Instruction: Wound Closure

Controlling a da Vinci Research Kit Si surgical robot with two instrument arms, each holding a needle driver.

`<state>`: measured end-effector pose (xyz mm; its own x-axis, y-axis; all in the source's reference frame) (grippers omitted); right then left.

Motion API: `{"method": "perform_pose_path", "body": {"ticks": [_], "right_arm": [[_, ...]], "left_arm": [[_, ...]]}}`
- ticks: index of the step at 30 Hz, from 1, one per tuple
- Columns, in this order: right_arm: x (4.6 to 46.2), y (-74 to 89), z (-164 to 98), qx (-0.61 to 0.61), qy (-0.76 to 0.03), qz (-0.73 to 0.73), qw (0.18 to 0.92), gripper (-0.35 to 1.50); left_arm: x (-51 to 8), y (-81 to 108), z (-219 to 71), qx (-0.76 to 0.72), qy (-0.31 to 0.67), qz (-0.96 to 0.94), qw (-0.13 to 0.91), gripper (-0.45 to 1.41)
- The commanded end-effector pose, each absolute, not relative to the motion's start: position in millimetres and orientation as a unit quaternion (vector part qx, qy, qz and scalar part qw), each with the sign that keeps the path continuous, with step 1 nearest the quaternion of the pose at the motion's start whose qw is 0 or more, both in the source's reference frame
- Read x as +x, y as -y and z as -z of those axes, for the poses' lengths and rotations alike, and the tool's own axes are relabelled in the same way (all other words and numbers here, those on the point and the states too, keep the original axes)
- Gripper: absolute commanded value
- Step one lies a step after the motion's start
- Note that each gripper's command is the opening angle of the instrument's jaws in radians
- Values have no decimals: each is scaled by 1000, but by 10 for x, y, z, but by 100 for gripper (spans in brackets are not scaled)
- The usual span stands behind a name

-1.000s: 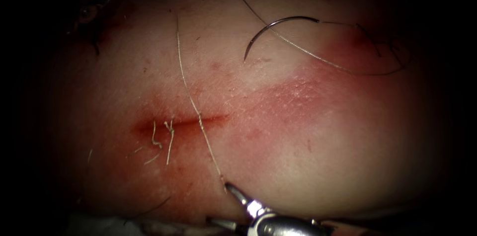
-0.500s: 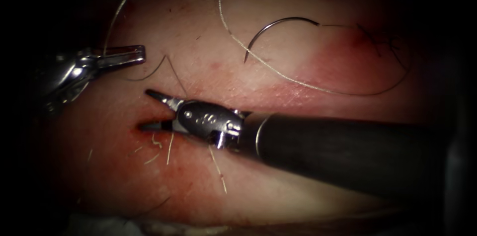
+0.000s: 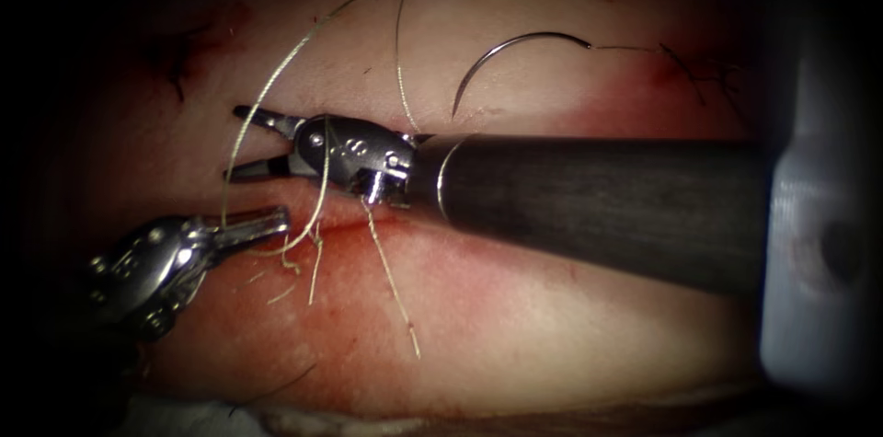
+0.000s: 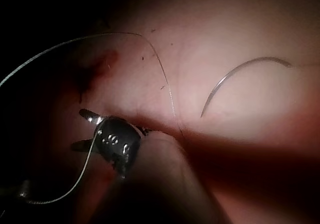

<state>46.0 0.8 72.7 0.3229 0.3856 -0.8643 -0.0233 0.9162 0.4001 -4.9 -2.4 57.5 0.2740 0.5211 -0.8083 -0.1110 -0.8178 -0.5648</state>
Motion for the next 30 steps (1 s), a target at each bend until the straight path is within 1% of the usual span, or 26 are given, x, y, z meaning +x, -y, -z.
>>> {"method": "perform_pose_path", "body": {"ticks": [1,6,12,17,24,28,29,30], "right_arm": [[458,-8,-726,169,-579,-122,788,113],[429,-9,-717,203,-606,-79,765,111],[410,-11,-720,221,-628,-76,742,108],[408,-9,-719,240,-652,-75,715,106],[409,-3,-717,274,-666,-60,692,104],[410,10,-717,320,-677,-5,663,104],[411,18,-720,344,-666,32,662,104],[411,18,-720,344,-666,32,662,104]], "left_arm": [[-53,29,-590,-752,140,-584,271,-45],[-44,26,-639,-754,145,-581,269,-45],[-39,32,-683,-754,155,-574,280,-45],[-35,28,-706,-763,158,-557,286,-45],[-33,22,-727,-765,162,-553,287,-45],[-41,22,-752,-764,167,-552,290,-45],[-46,26,-760,-764,173,-549,292,-45],[-46,26,-760,-764,173,-549,292,-45]]}}
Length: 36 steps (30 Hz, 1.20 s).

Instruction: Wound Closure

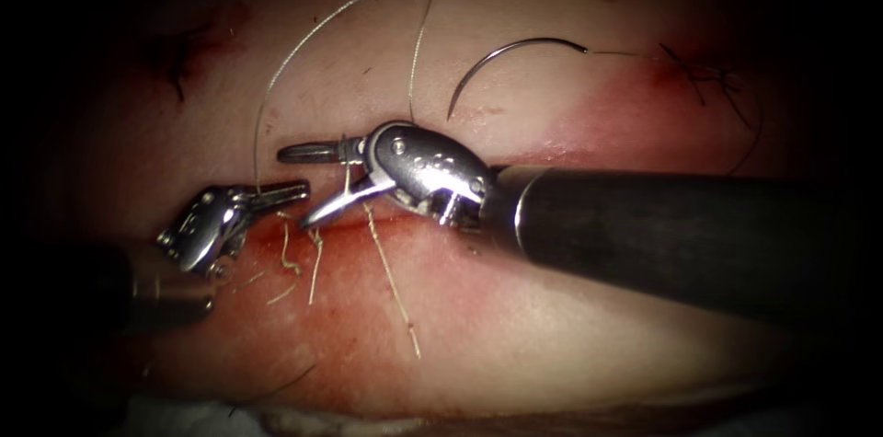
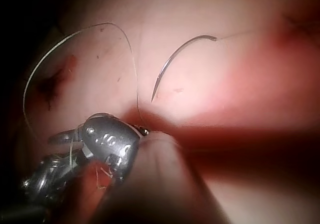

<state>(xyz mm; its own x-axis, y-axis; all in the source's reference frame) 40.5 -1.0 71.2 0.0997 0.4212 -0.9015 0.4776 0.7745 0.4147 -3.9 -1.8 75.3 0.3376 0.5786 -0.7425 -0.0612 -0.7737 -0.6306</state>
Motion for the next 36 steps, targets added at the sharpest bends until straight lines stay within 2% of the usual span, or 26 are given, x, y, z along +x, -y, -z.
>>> {"method": "perform_pose_path", "body": {"ticks": [1,4,11,12,16,18,20,23,26,32,36], "right_arm": [[411,21,-722,354,-658,50,663,103],[410,22,-731,384,-628,157,658,101],[412,16,-737,423,-582,283,634,94],[414,22,-735,446,-549,344,618,91],[420,36,-732,477,-496,402,604,91],[426,57,-732,499,-456,450,584,101],[426,72,-729,517,-418,483,570,101],[425,76,-727,521,-398,497,569,101],[424,80,-727,518,-335,535,577,99],[421,84,-737,505,-259,579,586,89],[419,98,-753,490,-217,593,601,89]], "left_arm": [[-49,28,-763,-764,173,-550,289,-45],[-61,34,-770,-764,181,-548,289,-45],[-64,32,-766,-766,186,-546,286,-45],[-65,34,-764,-766,187,-545,285,-45],[-65,36,-760,-766,189,-544,284,-45],[-65,39,-753,-767,193,-543,284,-45],[-65,43,-742,-767,198,-540,283,-45],[-65,46,-736,-767,203,-538,284,-45],[-67,51,-727,-768,205,-537,283,-45],[-64,47,-727,-768,208,-536,282,-45],[-62,46,-728,-769,209,-535,281,-45]]}}
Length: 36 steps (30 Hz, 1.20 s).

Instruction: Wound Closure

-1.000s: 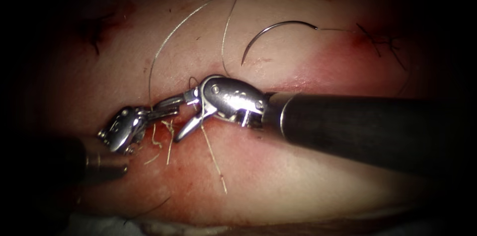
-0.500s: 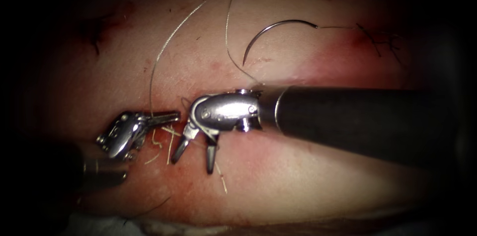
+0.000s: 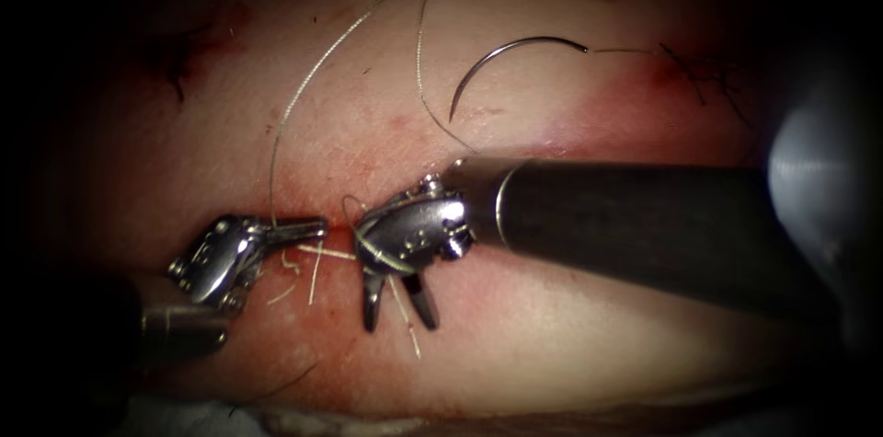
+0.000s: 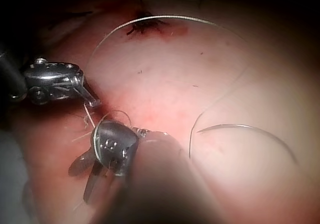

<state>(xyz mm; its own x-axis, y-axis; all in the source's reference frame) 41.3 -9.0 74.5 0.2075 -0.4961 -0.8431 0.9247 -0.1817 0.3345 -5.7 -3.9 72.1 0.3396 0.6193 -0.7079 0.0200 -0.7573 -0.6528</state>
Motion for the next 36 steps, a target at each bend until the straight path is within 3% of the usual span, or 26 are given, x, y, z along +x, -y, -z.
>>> {"method": "perform_pose_path", "body": {"ticks": [1,14,17,18,19,20,28,36], "right_arm": [[417,102,-757,483,-205,598,606,89],[430,120,-792,388,-165,625,658,86],[429,120,-790,378,-151,643,649,49],[430,119,-789,376,-146,645,649,-22],[430,119,-789,376,-146,645,649,-22],[429,118,-788,375,-145,645,650,-35],[414,115,-779,397,-153,629,651,-35],[420,56,-759,348,-312,481,742,-35]], "left_arm": [[-62,46,-728,-769,209,-535,281,-45],[-61,48,-727,-769,210,-535,281,-45],[-61,48,-727,-769,210,-535,281,-45],[-60,48,-727,-769,210,-535,281,-45],[-60,48,-727,-769,210,-535,281,-45],[-59,48,-726,-769,210,-535,281,-45],[-50,51,-725,-767,210,-536,283,-45],[-48,69,-723,-768,210,-537,279,-45]]}}
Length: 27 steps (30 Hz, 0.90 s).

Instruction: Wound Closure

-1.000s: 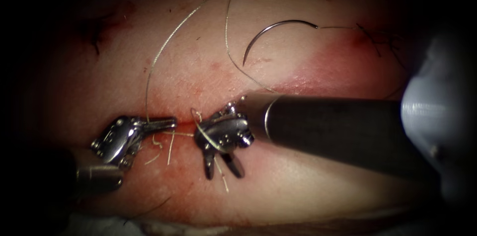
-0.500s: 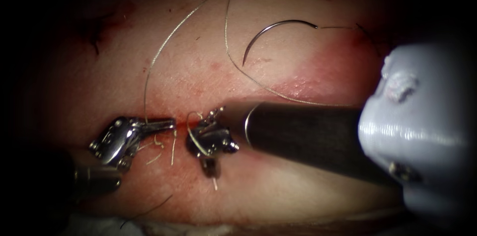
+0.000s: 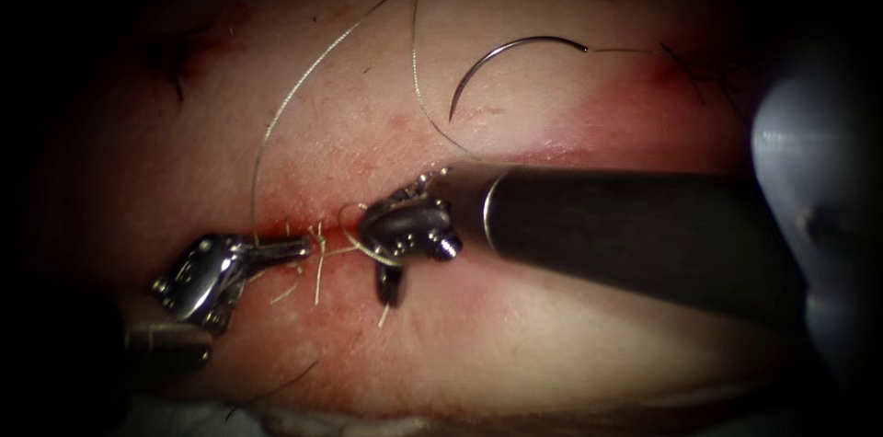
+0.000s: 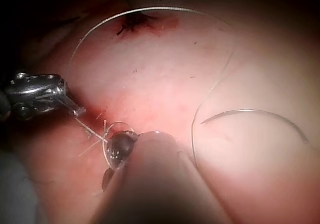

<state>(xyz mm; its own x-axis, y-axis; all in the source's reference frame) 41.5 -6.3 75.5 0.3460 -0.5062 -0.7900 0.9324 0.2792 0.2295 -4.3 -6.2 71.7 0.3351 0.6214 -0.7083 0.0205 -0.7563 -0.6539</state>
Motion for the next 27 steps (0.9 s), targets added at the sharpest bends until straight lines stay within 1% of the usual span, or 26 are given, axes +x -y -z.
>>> {"method": "perform_pose_path", "body": {"ticks": [1,5,6,10,16,20,27], "right_arm": [[418,41,-753,337,-334,455,754,-35],[408,9,-743,310,-359,419,774,-35],[402,-14,-736,282,-380,385,793,-35],[403,-41,-732,252,-406,328,815,-35],[417,-51,-739,245,-397,285,837,-35],[418,-64,-744,223,-380,271,856,-35],[421,-65,-744,208,-380,224,873,-35]], "left_arm": [[-49,76,-722,-768,210,-537,278,-45],[-50,96,-722,-765,211,-543,272,-45],[-52,110,-725,-763,210,-549,268,-45],[-59,130,-730,-759,220,-549,273,-45],[-71,169,-733,-751,231,-553,277,-45],[-76,195,-728,-747,242,-550,283,-45],[-96,245,-713,-743,261,-545,287,-45]]}}
